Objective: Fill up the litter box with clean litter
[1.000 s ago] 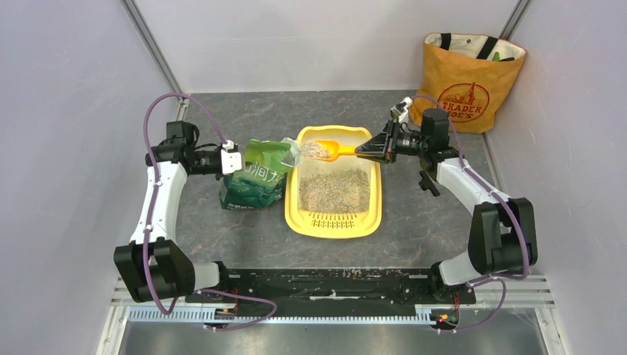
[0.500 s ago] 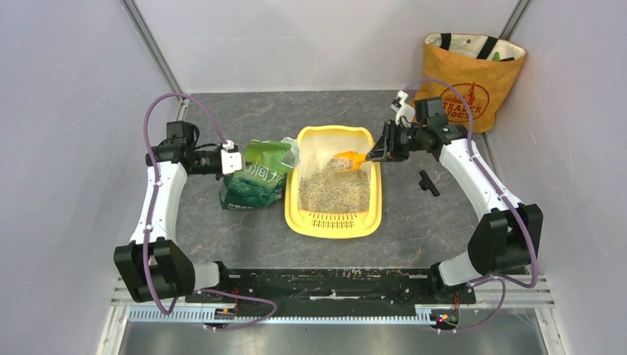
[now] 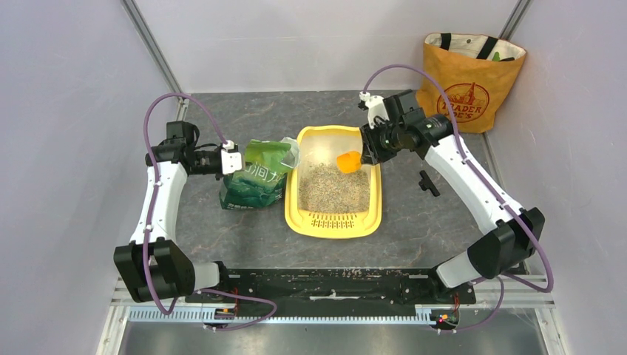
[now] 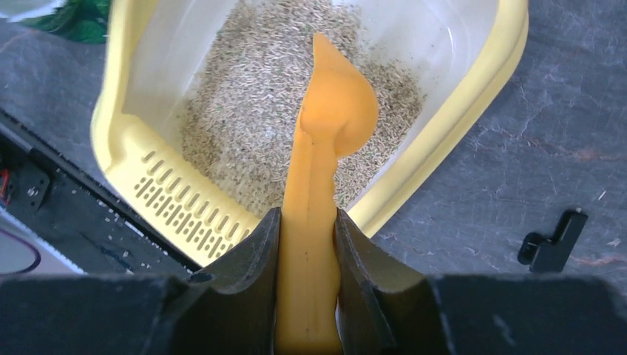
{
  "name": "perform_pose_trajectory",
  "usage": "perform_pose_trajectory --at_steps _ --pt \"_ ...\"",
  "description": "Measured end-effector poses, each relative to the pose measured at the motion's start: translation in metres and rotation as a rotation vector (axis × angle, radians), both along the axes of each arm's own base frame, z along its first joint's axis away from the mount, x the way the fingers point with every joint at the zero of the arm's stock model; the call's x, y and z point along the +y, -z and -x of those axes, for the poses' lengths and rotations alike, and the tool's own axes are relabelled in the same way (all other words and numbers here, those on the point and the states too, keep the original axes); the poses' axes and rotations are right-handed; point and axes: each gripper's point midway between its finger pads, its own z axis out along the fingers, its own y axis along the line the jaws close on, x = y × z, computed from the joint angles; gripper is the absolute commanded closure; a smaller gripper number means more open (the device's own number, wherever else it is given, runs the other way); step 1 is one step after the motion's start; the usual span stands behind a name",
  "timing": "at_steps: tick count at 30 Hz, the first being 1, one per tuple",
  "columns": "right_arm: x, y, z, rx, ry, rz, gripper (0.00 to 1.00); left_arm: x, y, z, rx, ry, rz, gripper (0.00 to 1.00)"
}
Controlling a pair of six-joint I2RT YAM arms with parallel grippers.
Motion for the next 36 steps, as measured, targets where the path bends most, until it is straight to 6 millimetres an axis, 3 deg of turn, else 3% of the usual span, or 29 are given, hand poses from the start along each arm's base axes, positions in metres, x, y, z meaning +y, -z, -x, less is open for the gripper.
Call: perform_pose_trajectory --at_steps 3,10,14,17,24,29,36 --pt "0.008 -0.021 0.001 -0.005 -0.047 -0.016 1.0 0.0 0.0 0.0 0.0 -0.001 -0.002 0.98" --pt "0.037 -0.105 -0.005 -0.103 -0.127 -0.23 1.0 0.001 0.001 0.0 -0.001 -0.002 -0.006 0.98" --pt "0.051 -0.123 0.006 -0.056 -0.165 -0.335 1.0 0.001 0.001 0.0 -0.001 -0.004 -0.011 0.98" --pt "0.062 -0.115 0.007 0.024 -0.177 -0.378 1.0 0.001 0.0 0.0 -0.005 -0.004 -0.016 0.98" --pt "0.088 -0.07 -0.013 0.205 -0.161 -0.408 1.0 0.001 0.001 0.001 -0.006 -0.003 -0.018 0.98" --pt "0.119 -0.047 -0.027 0.266 -0.16 -0.413 1.0 0.001 0.0 0.002 -0.012 -0.002 -0.02 0.98" --pt "0.168 -0.024 -0.029 0.345 -0.159 -0.39 1.0 0.001 0.0 0.004 -0.033 0.007 -0.03 0.98"
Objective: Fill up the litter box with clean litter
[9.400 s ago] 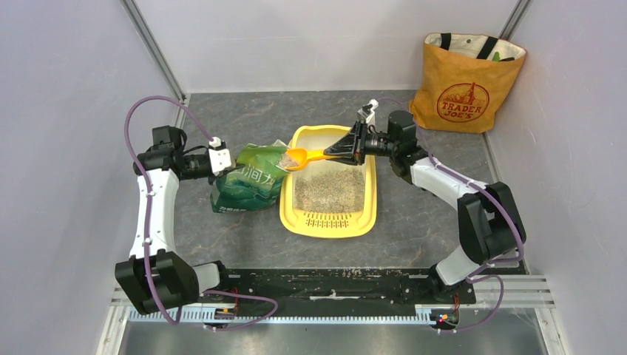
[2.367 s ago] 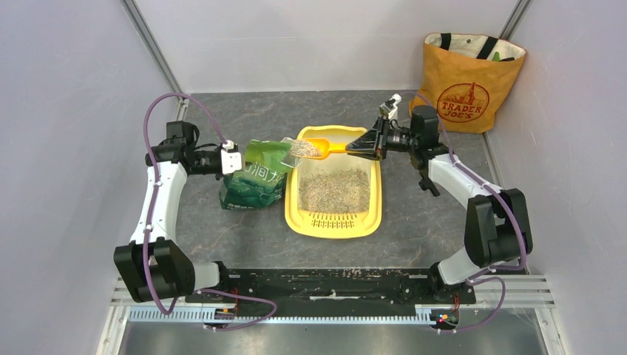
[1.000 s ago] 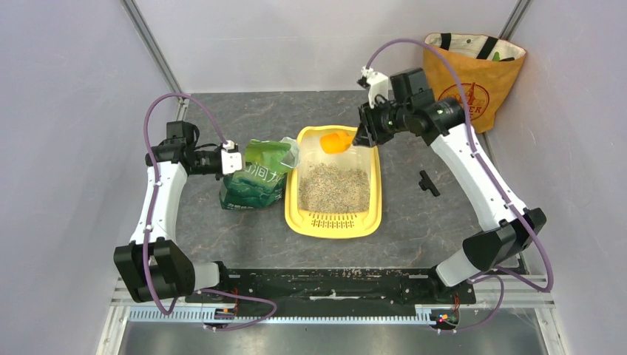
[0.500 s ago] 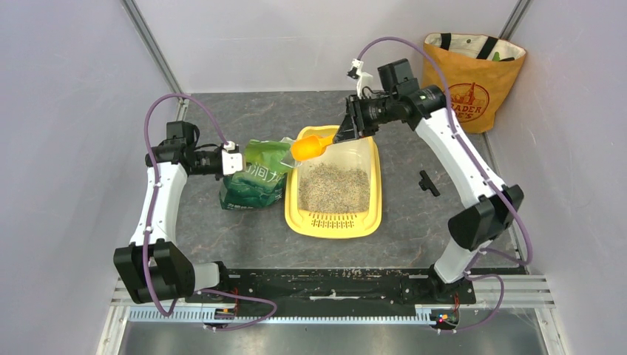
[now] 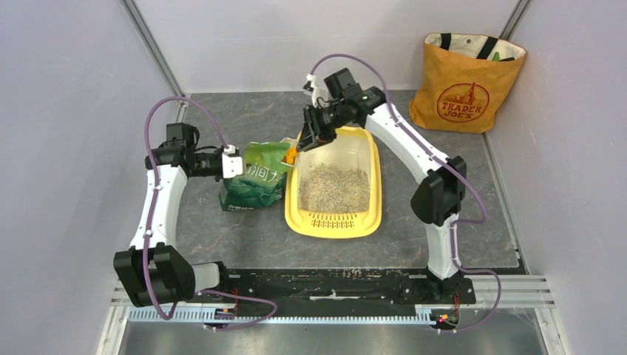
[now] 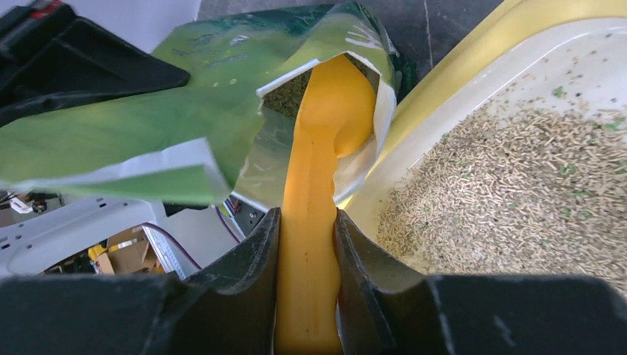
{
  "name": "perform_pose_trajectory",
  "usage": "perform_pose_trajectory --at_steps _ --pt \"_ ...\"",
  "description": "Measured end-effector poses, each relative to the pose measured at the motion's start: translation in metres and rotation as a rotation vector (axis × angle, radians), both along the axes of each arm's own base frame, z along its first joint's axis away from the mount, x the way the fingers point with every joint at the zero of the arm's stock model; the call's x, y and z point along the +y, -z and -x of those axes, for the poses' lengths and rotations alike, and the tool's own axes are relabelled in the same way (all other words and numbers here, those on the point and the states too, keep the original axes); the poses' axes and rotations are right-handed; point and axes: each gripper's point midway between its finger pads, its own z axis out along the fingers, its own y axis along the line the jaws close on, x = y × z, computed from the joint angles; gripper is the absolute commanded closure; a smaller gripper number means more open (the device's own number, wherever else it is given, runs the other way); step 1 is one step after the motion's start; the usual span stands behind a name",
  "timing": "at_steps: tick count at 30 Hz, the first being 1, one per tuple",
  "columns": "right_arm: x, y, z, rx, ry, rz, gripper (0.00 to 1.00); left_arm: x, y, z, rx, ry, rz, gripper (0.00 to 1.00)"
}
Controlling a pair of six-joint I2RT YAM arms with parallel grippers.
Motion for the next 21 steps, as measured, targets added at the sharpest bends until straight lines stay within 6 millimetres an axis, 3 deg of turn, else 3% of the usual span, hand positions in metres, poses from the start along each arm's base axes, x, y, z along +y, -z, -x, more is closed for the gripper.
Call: perform_pose_trajectory --at_steps 10,16,21 --pt "0.042 0.061 0.001 0.093 -0.005 0.11 1.0 -0.001 -0.001 0.0 -0.033 0.021 -0.007 0.98" --pt "0.066 0.074 0.01 0.027 -0.025 0.176 1.0 -0.001 0.0 0.0 -0.038 0.026 -0.011 0.98" --pt "0.071 0.083 0.016 0.022 -0.05 0.184 1.0 0.002 0.004 -0.001 -0.029 0.022 -0.019 0.98"
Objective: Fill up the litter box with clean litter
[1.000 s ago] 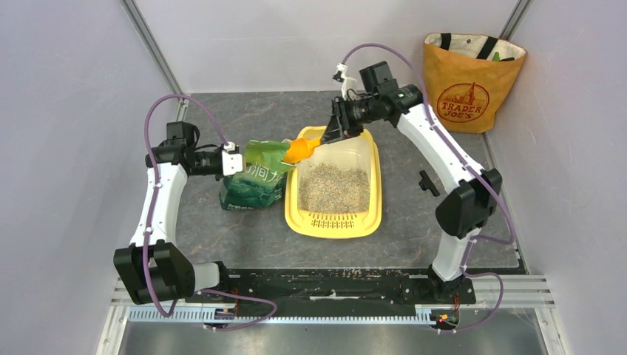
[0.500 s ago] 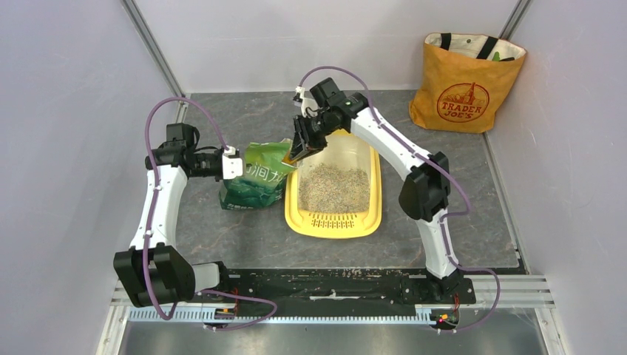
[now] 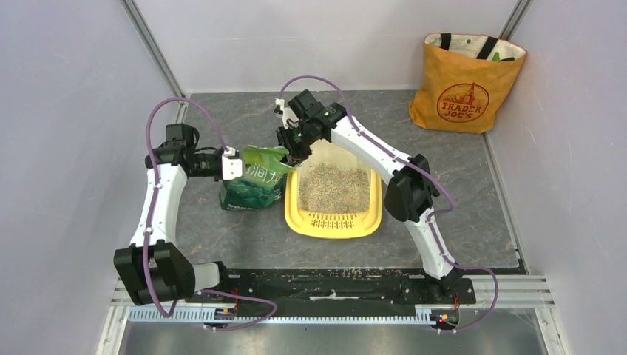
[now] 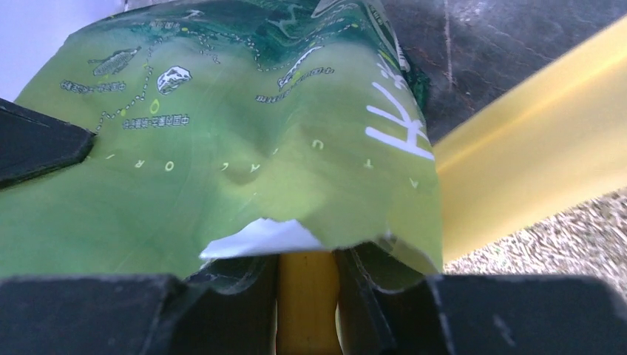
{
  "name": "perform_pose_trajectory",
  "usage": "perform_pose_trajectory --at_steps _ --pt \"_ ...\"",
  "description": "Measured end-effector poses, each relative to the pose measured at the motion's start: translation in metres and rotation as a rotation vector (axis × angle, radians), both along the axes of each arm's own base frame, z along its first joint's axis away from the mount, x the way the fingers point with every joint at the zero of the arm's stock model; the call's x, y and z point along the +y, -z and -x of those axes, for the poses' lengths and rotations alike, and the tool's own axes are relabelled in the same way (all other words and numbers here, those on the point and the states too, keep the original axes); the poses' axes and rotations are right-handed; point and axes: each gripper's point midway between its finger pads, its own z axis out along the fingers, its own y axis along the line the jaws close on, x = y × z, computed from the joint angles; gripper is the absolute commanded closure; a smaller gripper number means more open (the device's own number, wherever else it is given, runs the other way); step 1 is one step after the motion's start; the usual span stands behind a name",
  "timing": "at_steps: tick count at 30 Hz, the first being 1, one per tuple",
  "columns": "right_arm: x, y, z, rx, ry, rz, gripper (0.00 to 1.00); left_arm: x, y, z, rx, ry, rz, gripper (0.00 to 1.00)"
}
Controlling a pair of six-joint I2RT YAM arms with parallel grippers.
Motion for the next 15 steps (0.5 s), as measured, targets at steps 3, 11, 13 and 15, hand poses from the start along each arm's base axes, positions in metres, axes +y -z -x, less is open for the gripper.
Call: perform_pose_trajectory --at_steps 3,11,13,15 --pt "0.005 0.01 0.001 0.022 -0.029 -0.053 1.0 0.0 0.002 -0.002 0.003 0.002 0.001 0.98" --pt "0.023 0.011 0.006 0.091 -0.056 -0.302 1.0 0.0 0.011 -0.002 0.027 0.004 0.003 0.98" --pt "0.027 0.008 0.007 0.121 -0.053 -0.359 1.0 0.0 0.011 -0.002 0.024 0.004 0.004 0.98" --pt "0.031 0.005 0.009 0.147 -0.049 -0.411 1.0 0.0 0.01 -0.003 0.017 0.004 0.003 0.98"
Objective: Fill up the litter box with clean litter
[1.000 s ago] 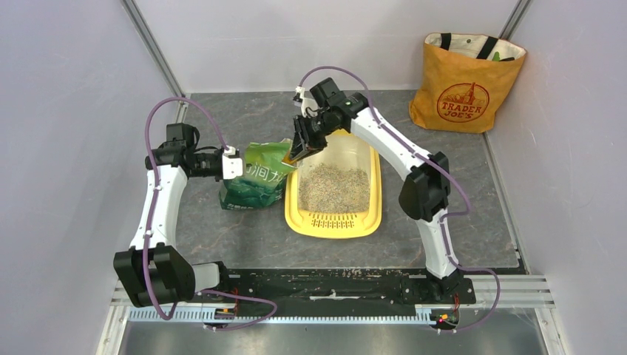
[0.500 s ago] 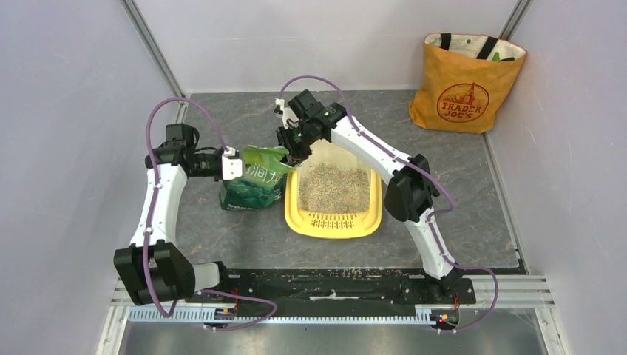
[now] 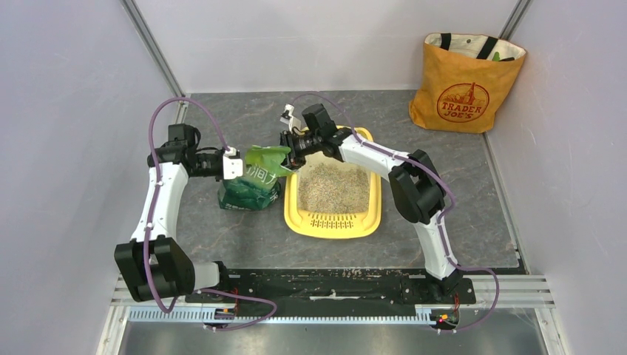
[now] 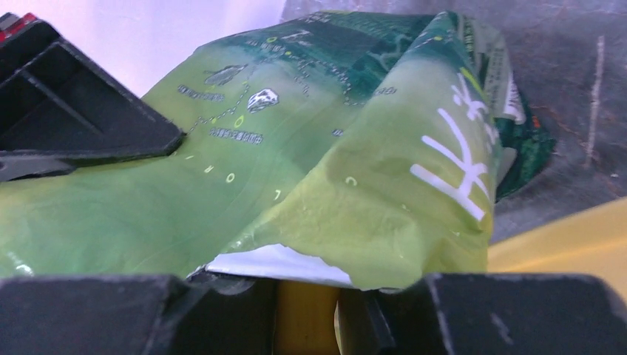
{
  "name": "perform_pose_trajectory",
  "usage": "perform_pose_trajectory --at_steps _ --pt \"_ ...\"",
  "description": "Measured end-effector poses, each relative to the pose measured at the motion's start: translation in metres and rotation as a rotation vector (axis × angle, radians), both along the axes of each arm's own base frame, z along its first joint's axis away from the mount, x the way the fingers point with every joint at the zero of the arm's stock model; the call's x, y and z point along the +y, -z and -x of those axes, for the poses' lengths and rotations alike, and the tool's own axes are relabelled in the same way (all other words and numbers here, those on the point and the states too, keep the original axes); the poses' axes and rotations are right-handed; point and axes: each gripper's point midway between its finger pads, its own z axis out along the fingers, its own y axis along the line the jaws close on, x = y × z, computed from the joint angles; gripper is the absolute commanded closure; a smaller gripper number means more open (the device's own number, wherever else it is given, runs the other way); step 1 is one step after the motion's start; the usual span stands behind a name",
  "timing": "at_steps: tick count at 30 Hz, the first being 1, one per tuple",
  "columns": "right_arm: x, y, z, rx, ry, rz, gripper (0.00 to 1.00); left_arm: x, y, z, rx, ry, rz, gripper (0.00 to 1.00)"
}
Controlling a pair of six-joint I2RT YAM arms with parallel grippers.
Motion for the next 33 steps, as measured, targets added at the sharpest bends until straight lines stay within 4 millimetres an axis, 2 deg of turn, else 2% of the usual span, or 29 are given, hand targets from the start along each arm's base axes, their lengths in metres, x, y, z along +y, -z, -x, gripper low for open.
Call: perform_pose_trajectory --at_steps 6,11,18,33 --pt "0.002 -0.012 0.008 0.074 0.024 -0.118 1.0 0.0 -0.004 -0.007 -0.039 -0.001 -0.002 0.98" --pt "-0.011 -0.023 0.01 0.102 0.058 -0.151 1.0 -0.003 -0.009 -0.011 -0.058 0.005 0.015 0.98" --pt "-0.049 -0.056 0.005 0.075 0.095 -0.201 1.0 -0.005 -0.012 -0.015 -0.073 0.003 0.024 0.98" --pt "-0.123 -0.067 0.011 0.127 0.218 -0.243 1.0 -0.006 -0.01 -0.015 -0.07 0.003 0.025 0.98"
